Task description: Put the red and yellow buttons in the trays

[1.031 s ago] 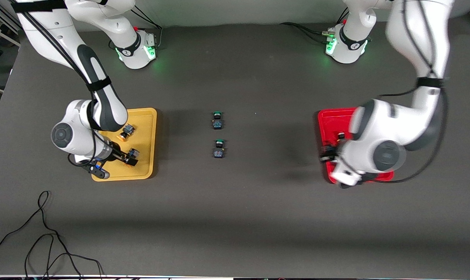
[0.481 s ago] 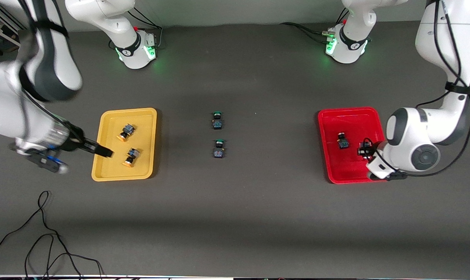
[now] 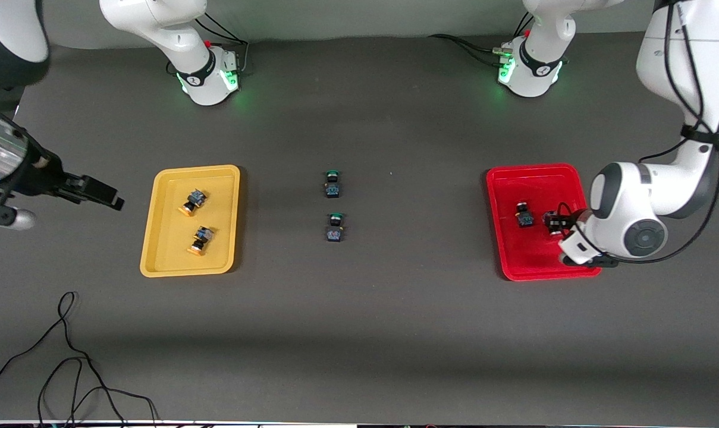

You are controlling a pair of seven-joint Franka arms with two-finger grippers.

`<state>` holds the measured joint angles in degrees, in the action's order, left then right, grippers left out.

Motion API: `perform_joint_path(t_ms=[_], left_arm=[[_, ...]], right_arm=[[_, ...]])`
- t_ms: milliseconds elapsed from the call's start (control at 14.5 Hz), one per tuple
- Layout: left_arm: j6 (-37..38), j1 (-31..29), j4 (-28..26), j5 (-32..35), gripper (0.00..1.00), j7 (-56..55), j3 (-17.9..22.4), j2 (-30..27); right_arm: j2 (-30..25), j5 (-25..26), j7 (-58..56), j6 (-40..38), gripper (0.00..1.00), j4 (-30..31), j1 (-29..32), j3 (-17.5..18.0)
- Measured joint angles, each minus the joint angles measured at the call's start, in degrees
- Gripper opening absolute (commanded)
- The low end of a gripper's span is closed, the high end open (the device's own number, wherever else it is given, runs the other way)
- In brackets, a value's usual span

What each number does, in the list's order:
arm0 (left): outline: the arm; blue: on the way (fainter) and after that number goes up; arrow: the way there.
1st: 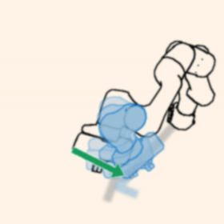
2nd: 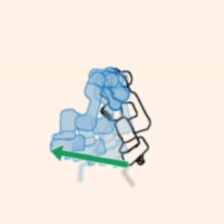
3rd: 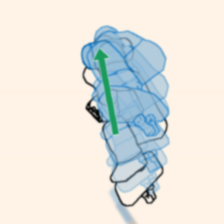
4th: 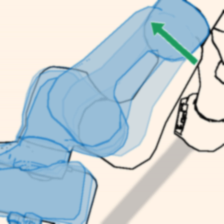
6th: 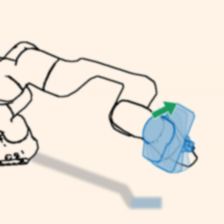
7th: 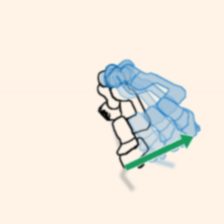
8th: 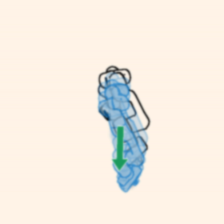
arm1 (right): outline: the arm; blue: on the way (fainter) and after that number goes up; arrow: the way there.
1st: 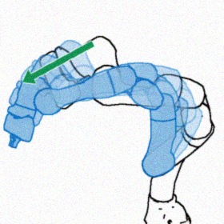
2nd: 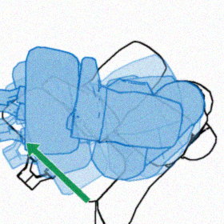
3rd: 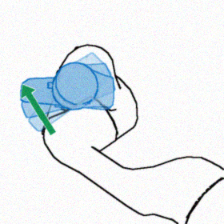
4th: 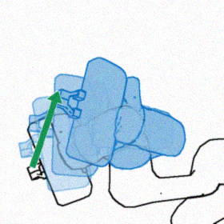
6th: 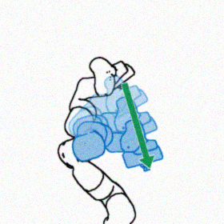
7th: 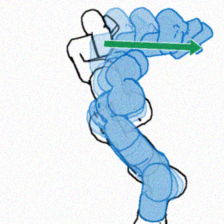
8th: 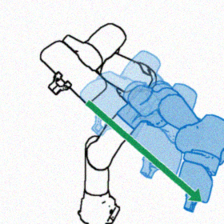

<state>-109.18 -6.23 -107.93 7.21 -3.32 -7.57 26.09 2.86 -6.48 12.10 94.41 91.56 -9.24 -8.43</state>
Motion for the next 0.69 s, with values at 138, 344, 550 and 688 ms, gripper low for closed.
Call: perform_joint_path(t_ms=[138,344,550,688], left_arm=[[6.5,-0.4,4.2,0.0,1.00,0.3,0.0,-2.3],[14.9,-0.4,11.2,-0.1,1.00,2.8,-0.3,-6.6],[19.9,-0.4,14.1,-0.8,1.00,6.0,-0.4,-12.7],[21.8,-0.4,14.1,-1.1,1.00,7.5,-0.5,-17.1]], right_arm=[[-0.7,1.0,-0.5,-2.4,1.00,-0.5,0.2,0.1],[-1.0,1.8,-0.6,-3.4,1.00,-0.1,1.0,1.4],[-0.9,2.4,-0.6,-3.1,1.00,1.1,1.0,2.3],[-0.9,2.6,-0.6,-3.0,1.00,1.4,1.0,2.3]])
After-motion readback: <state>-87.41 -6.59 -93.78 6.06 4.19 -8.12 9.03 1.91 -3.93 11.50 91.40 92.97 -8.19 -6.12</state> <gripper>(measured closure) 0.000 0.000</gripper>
